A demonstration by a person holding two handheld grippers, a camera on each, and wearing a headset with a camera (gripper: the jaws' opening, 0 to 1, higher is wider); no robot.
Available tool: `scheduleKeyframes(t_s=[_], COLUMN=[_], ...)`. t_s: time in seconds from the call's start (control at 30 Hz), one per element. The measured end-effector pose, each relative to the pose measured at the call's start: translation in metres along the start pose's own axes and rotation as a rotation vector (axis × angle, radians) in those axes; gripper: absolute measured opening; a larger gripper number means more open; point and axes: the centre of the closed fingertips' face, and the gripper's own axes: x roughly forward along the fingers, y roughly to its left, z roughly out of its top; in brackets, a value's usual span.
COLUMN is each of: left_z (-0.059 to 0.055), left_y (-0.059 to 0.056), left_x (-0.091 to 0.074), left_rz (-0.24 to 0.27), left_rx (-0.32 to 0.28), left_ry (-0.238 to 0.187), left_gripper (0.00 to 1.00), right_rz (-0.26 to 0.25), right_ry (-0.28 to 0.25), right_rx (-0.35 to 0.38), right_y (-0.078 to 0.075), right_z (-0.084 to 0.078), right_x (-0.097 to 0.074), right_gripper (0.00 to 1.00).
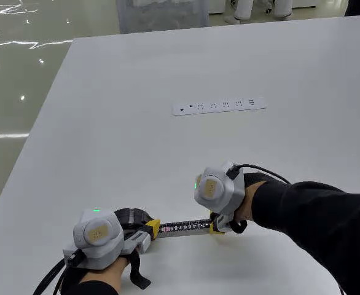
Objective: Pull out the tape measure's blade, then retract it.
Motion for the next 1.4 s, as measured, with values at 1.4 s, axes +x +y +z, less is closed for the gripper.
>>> scheduleKeyframes(t_s=[1.4], left_z=[0.0], left_y=[0.0], left_x=[-0.002], left_rz=[-0.021], left_rx=[-0.017], left_ry=[-0.001], left_gripper=[0.6], right_rz=[0.001], right_ry=[-0.038], right_rx=[0.021], right_y=[0.002], right_z=[0.023], right_x=[0.008], right_gripper=[0.08])
